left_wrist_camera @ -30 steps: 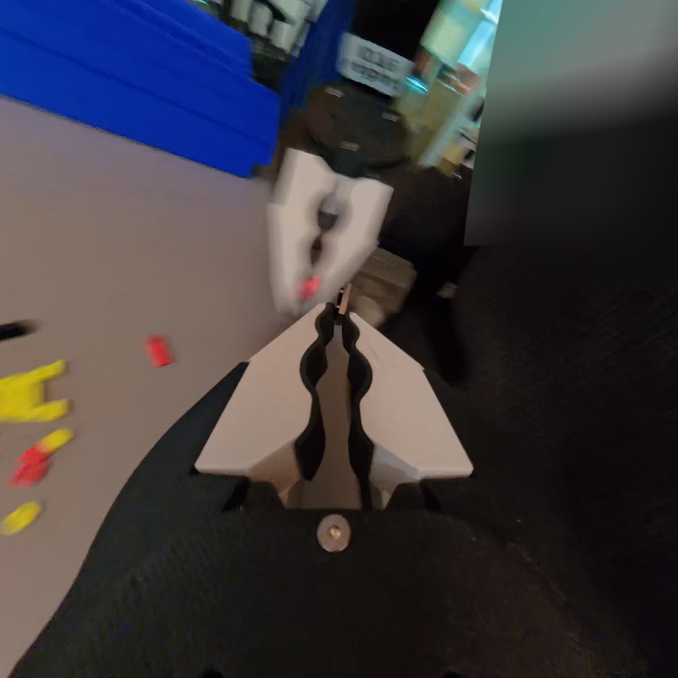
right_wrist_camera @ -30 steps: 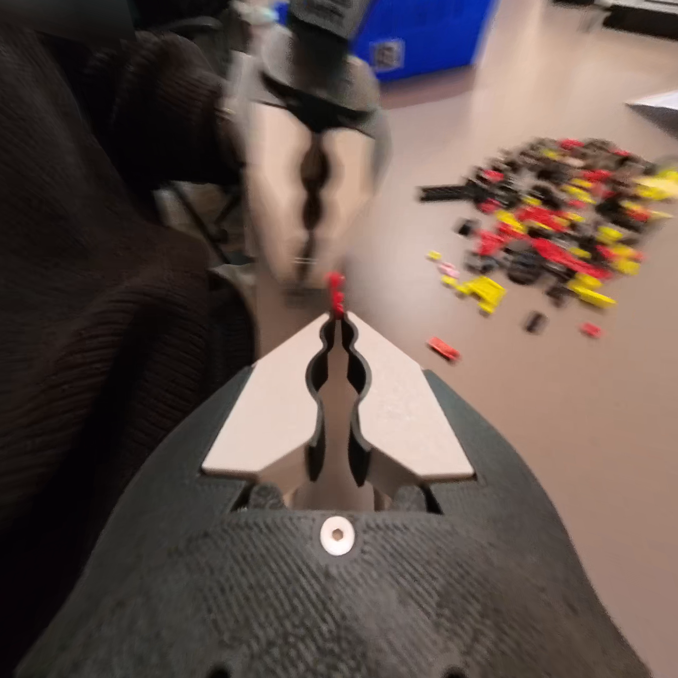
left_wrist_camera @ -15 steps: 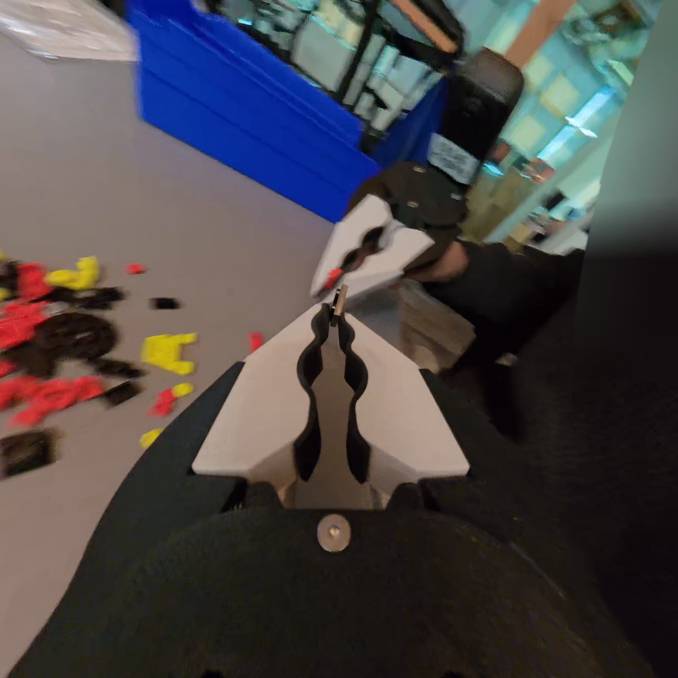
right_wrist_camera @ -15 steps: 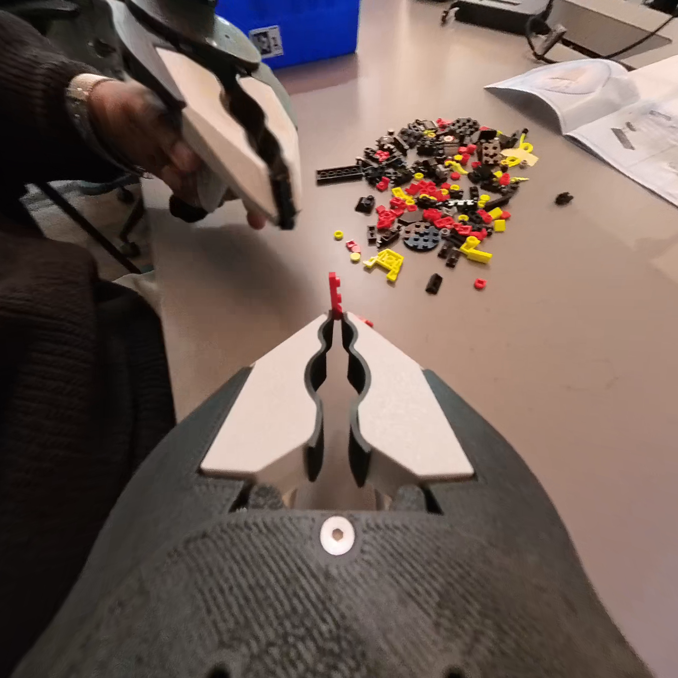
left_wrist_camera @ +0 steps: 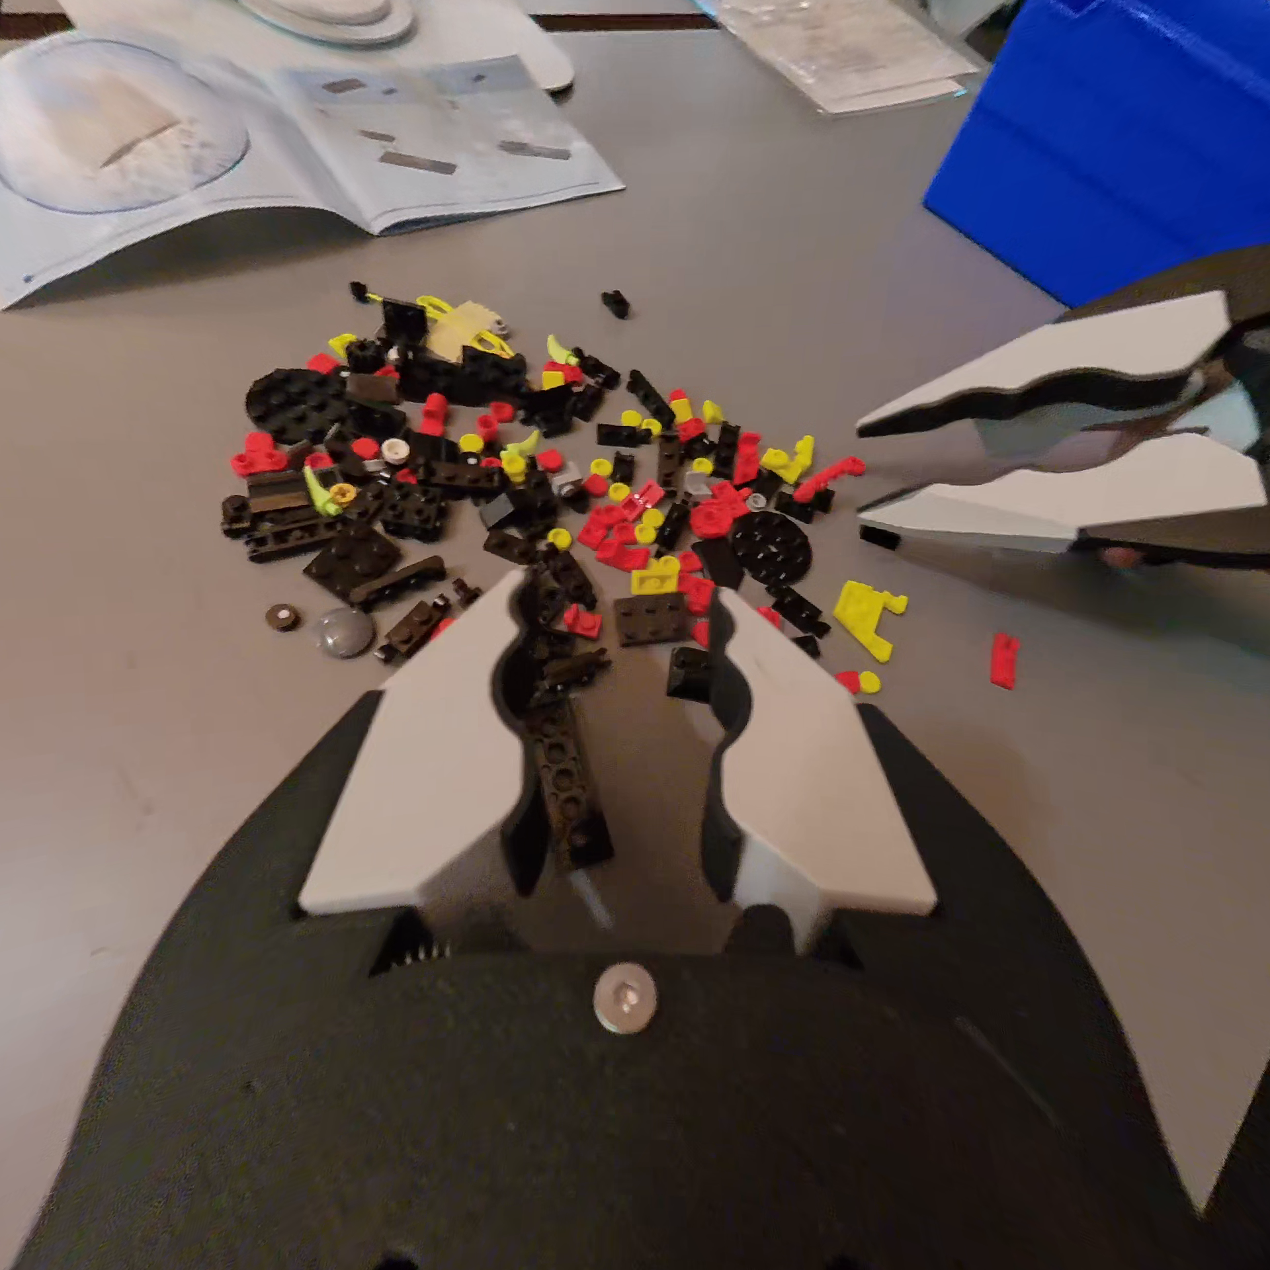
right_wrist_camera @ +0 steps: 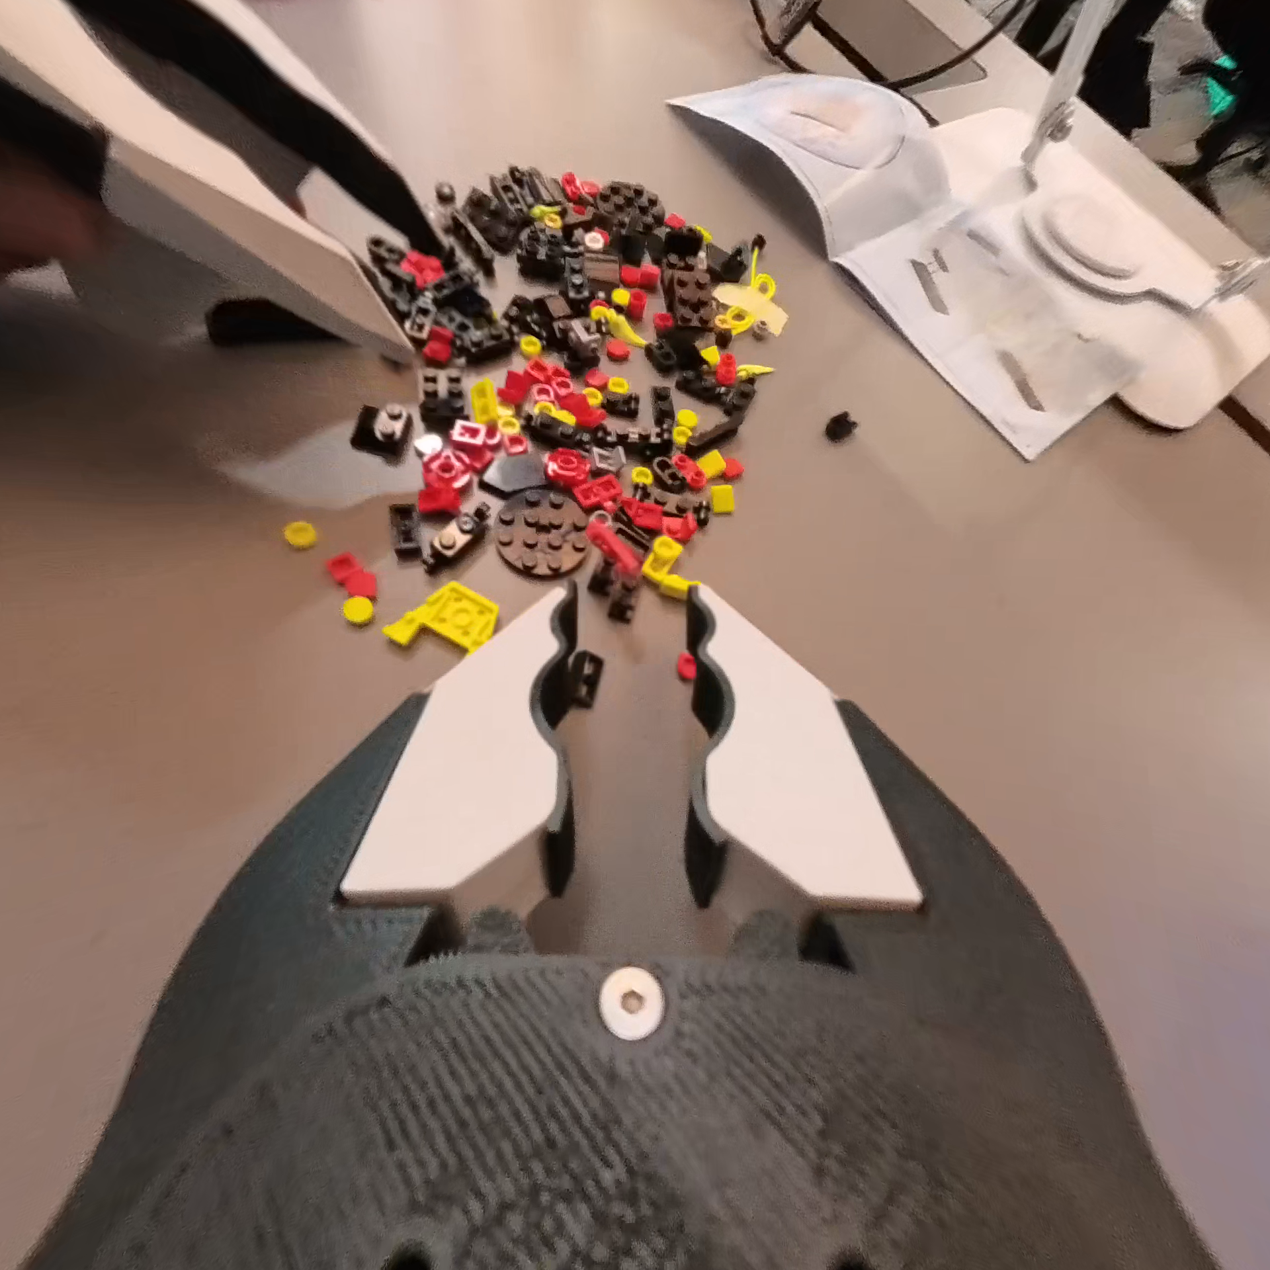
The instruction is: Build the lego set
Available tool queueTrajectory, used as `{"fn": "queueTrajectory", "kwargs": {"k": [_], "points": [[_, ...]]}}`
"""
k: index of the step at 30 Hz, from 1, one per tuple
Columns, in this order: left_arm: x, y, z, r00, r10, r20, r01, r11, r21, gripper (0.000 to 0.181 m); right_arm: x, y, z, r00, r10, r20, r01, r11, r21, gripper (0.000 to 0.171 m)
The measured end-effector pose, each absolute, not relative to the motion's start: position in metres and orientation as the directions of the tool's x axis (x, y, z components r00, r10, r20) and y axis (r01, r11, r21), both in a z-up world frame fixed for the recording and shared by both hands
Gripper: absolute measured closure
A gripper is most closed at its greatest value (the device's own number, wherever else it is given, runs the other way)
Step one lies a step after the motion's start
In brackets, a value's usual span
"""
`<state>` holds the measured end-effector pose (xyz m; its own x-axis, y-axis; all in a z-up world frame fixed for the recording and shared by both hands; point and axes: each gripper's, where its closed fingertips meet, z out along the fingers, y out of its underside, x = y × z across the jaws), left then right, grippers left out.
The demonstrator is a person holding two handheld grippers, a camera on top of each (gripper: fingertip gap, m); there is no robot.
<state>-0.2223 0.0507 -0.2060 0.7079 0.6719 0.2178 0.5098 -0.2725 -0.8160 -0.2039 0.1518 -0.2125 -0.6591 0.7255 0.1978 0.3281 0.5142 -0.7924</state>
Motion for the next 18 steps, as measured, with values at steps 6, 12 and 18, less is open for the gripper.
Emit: {"fn": "queueTrajectory", "kwargs": {"k": [6,12,18], "points": [[-0.222,0.054,-0.197,0.713,0.669,0.210,0.477,-0.243,-0.845,0.111,-0.191,0.177,-0.182,-0.612,0.724,0.319,0.236,0.552,-0.800,0.125],[-0.205,0.068,-0.189,0.770,0.593,0.237,0.451,-0.243,-0.859,0.122,-0.130,0.161,-0.194,-0.805,0.585,0.100,0.307,0.555,-0.773,0.133],[-0.201,0.072,-0.195,0.768,0.570,0.293,0.497,-0.241,-0.834,0.131,-0.112,0.150,-0.230,-0.880,0.462,0.110,0.270,0.678,-0.684,0.140]]}}
